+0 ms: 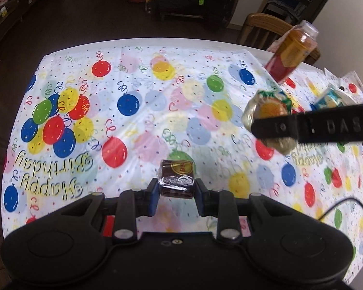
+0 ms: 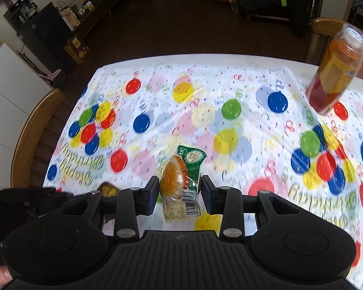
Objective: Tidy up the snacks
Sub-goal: 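Carry the dark candy and the clear bun packet into the white box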
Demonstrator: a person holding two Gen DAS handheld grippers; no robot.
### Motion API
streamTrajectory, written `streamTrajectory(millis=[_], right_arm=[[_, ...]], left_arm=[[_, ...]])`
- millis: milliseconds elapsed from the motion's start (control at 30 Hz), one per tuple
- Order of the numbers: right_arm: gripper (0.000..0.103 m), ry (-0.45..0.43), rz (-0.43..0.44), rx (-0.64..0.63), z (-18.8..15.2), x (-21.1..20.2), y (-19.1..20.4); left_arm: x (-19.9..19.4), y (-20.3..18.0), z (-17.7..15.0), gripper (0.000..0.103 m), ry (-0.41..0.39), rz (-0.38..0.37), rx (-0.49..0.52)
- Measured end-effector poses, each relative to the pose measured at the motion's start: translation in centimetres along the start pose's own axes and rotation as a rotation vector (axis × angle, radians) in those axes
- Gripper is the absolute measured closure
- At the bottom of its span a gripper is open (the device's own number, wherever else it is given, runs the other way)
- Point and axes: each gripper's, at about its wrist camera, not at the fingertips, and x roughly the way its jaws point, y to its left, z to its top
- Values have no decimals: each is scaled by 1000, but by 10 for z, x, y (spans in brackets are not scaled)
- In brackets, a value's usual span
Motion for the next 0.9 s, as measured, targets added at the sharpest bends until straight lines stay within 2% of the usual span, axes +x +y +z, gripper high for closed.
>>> streamTrajectory(millis=[367, 900], right_arm=[[67, -20, 5, 2, -60, -48, 18], [67, -57, 19, 41, -149, -95, 34]], left_arm=[[-39, -4, -37, 75, -21, -27, 47], [-85, -14, -98, 75, -32, -87, 102]])
